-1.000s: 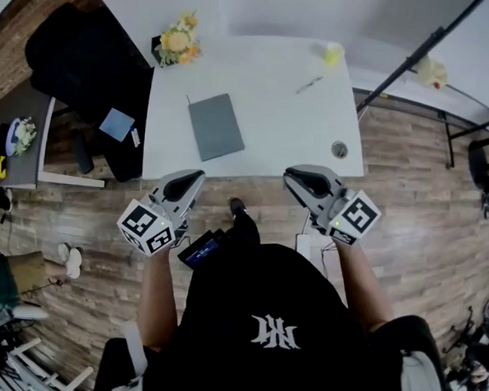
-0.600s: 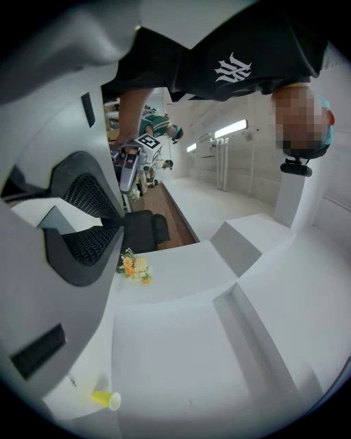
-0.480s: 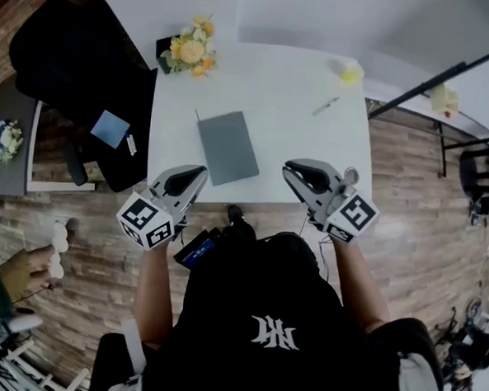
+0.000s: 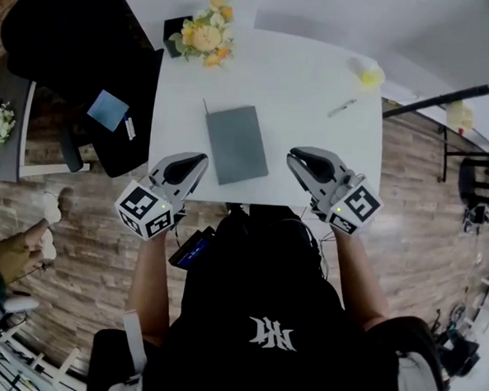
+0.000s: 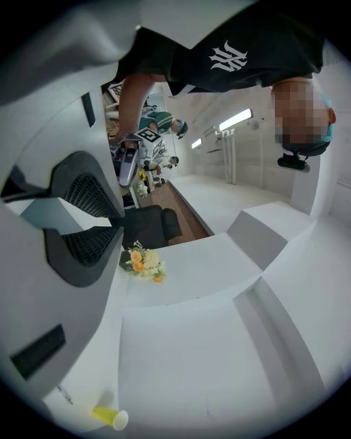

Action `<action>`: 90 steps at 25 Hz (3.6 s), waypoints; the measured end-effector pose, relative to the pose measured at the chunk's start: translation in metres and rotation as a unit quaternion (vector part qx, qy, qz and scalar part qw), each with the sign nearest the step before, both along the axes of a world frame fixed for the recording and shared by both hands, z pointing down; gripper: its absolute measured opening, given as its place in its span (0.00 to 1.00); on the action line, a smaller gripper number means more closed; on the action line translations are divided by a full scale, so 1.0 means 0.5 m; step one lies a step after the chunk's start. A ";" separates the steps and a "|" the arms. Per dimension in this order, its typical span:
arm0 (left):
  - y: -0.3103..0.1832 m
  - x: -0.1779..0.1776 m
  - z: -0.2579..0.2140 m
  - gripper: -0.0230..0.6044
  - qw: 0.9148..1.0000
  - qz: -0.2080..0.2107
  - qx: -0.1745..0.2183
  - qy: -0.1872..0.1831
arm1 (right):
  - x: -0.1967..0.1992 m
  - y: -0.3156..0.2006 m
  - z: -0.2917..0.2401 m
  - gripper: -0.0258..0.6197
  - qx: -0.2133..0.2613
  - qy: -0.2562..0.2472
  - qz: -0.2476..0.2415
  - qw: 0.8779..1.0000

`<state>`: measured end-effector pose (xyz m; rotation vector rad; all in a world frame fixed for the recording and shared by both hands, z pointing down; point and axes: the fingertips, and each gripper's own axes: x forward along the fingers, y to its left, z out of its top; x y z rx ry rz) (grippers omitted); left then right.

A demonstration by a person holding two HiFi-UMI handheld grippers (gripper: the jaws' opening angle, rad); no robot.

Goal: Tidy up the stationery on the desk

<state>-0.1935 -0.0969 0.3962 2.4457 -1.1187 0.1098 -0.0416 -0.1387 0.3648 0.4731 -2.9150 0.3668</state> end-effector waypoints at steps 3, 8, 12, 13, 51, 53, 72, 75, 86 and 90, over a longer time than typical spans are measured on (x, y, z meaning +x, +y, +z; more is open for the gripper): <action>-0.021 -0.010 0.015 0.04 1.000 -0.010 -0.009 0.002 | -0.019 -0.030 0.019 0.10 -0.010 0.001 -0.010 1.000; -0.068 -0.024 0.065 0.04 0.999 -0.028 -0.041 0.007 | -0.062 -0.082 0.075 0.20 -0.033 0.010 -0.040 0.999; -0.097 -0.038 0.108 0.04 0.996 -0.038 -0.081 0.010 | -0.099 -0.118 0.145 0.26 -0.074 0.027 -0.058 0.995; -0.105 -0.041 0.120 0.04 0.995 -0.042 -0.089 0.010 | -0.105 -0.126 0.162 0.26 -0.084 0.032 -0.059 0.994; -0.165 -0.067 0.416 0.21 0.934 -0.111 -0.331 -0.071 | -0.141 -0.204 0.492 0.26 -0.254 0.242 -0.015 0.936; -0.164 -0.064 0.421 0.21 0.933 -0.107 -0.334 -0.076 | -0.142 -0.203 0.493 0.26 -0.254 0.244 -0.017 0.936; -0.179 -0.027 0.420 0.19 0.935 -0.062 -0.331 -0.112 | -0.092 -0.194 0.489 0.23 -0.231 0.262 -0.001 0.937; -0.191 -0.002 0.419 0.19 0.936 -0.043 -0.330 -0.117 | -0.062 -0.191 0.489 0.23 -0.233 0.261 0.012 0.937; -0.216 0.111 0.427 0.19 0.937 0.027 -0.319 -0.138 | 0.062 -0.176 0.497 0.23 -0.235 0.261 0.086 0.932; -0.210 0.151 0.427 0.19 0.936 0.048 -0.318 -0.143 | 0.103 -0.165 0.496 0.23 -0.231 0.259 0.110 0.931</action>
